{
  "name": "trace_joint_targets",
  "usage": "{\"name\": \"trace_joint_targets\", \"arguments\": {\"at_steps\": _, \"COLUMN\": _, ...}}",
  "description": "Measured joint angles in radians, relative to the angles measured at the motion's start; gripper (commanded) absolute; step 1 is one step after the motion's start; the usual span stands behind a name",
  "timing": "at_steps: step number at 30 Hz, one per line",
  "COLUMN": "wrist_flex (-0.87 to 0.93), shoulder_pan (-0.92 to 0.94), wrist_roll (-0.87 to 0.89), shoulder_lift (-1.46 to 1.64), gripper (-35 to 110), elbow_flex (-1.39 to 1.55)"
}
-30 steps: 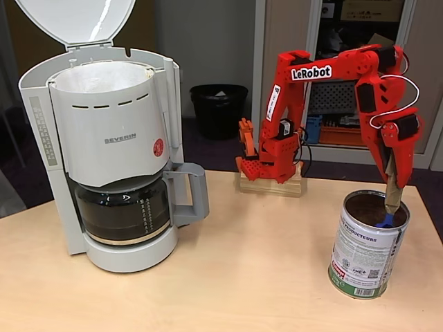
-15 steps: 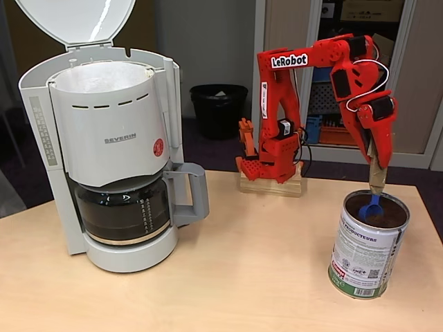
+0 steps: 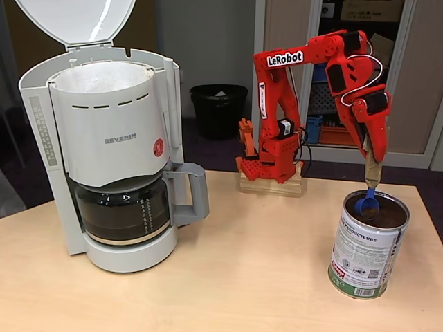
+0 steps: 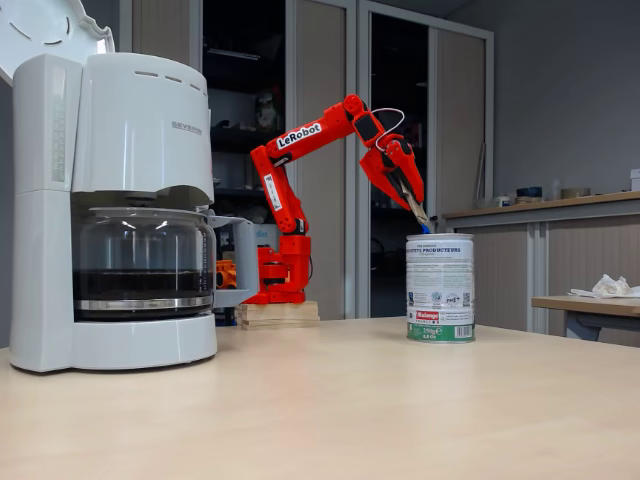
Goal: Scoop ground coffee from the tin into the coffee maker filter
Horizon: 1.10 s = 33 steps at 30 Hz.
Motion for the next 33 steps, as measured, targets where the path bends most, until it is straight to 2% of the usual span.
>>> {"name": "trace_joint_targets", "arguments": {"at_steps": 15, "wrist_flex": -0.1, "shoulder_pan": -0.029, "wrist_roll": 0.051, "shoulder_lift": -0.091, "gripper": 0, "elbow_flex": 0.086}}
{"name": "trace_joint_targets", "arguments": {"at_steps": 33, "wrist_flex": 0.0, "shoulder_pan": -0.023, "wrist_roll": 0.058, "shoulder_lift": -0.387, "gripper": 0, "elbow_flex": -0.23}}
